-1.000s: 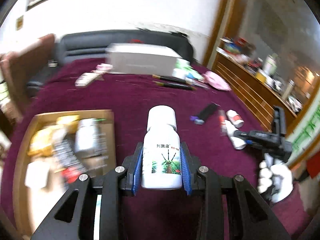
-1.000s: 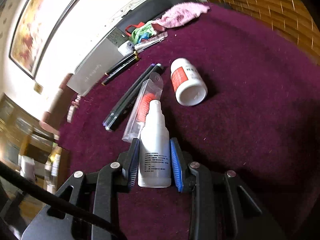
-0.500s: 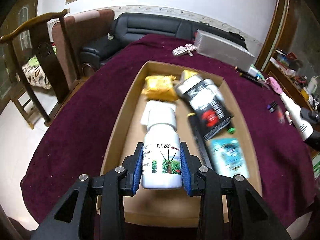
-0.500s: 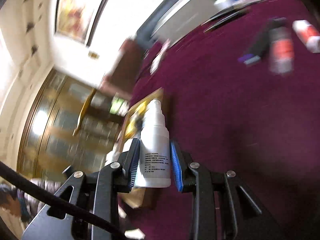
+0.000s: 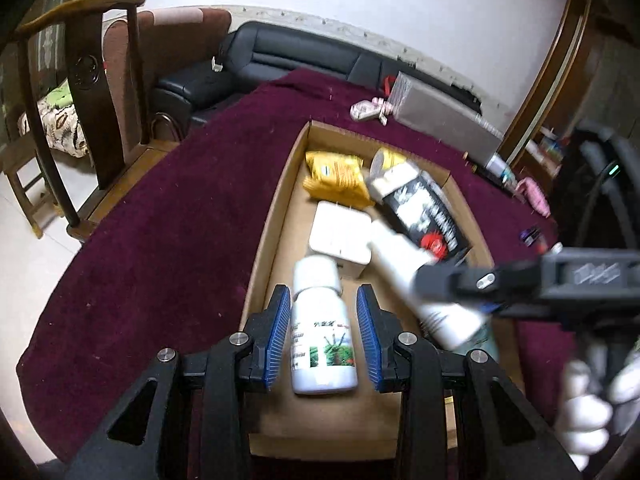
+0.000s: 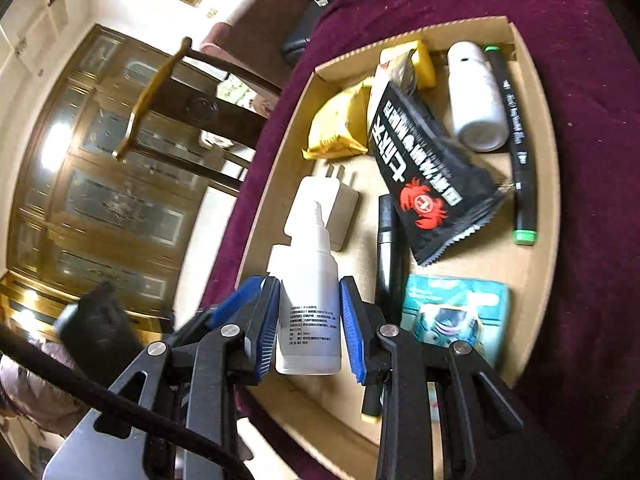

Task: Organize objects
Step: 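Open both tools to drop the bottles into the tray, then grasp the clear red-filled tube with left tool while right tool grasps the red-labelled pill bottle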

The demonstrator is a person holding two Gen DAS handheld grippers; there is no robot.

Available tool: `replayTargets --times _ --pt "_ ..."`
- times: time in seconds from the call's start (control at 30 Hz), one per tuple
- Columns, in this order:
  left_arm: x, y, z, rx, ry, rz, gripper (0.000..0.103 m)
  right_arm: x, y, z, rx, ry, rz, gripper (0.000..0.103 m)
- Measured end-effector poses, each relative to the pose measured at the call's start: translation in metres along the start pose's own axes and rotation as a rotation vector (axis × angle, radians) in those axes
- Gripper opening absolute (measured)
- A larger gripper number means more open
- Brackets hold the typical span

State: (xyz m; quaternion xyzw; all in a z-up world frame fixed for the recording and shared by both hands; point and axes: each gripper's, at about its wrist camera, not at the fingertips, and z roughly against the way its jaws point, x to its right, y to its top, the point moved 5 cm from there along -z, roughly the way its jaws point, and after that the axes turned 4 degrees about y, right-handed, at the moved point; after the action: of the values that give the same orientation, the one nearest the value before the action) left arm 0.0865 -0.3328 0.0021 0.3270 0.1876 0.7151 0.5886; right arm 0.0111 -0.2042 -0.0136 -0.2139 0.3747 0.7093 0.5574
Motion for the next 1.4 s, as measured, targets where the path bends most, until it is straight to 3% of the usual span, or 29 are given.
replayTargets --times 0.17,0.27,0.43,0.53,0.63,0.7,0.73,0.77,0.8,0.87,0.97,1.1,1.17,1.4 --pt "-0.011 0.012 0.028 0.079 -0.046 0.067 0.031 -0.002 -0.001 -0.007 -0.008 -0.062 0.040 0.030" --pt "-0.014 0.016 0.039 0.114 -0.051 0.087 0.042 -0.004 -0.003 -0.009 -0.007 -0.110 0.064 0.032" --pt "-0.009 0.020 0.047 0.130 -0.090 0.122 0.042 -0.009 -0.001 0.008 0.034 -0.133 0.101 0.034" --pt "0.009 0.024 0.054 0.140 -0.142 0.120 0.042 -0.007 0.004 0.053 0.134 -0.179 0.152 0.034" --pt "0.042 0.030 0.060 0.148 -0.222 0.084 0.043 -0.006 0.005 0.122 0.315 -0.319 0.238 0.034" --pt "0.071 0.033 0.062 0.150 -0.269 0.043 0.047 0.001 0.000 0.180 0.471 -0.454 0.299 0.051" --pt "0.092 0.034 0.061 0.146 -0.300 0.011 0.047 0.008 -0.003 0.209 0.550 -0.515 0.309 0.082" --pt "0.105 0.035 0.059 0.141 -0.316 -0.006 0.048 0.016 -0.004 0.234 0.621 -0.551 0.303 0.099" --pt "0.122 0.036 0.056 0.126 -0.341 -0.028 0.048 0.034 -0.006 0.266 0.678 -0.558 0.272 0.103" --pt "0.156 0.035 0.046 0.082 -0.386 -0.066 0.048 0.068 0.001 0.297 0.661 -0.556 0.171 0.103" --pt "0.211 0.029 0.030 0.019 -0.432 -0.138 0.048 0.150 0.007 0.349 0.670 -0.643 -0.035 0.099" --pt "0.276 0.023 0.005 -0.043 -0.443 -0.234 0.048 0.236 0.016 0.371 0.595 -0.693 -0.183 0.090" --pt "0.297 0.019 -0.005 -0.069 -0.447 -0.259 0.048 0.262 0.022 0.370 0.553 -0.716 -0.199 0.085" --pt "0.341 0.010 -0.041 -0.137 -0.397 -0.334 0.048 0.305 0.058 0.349 0.471 -0.767 -0.209 0.082"
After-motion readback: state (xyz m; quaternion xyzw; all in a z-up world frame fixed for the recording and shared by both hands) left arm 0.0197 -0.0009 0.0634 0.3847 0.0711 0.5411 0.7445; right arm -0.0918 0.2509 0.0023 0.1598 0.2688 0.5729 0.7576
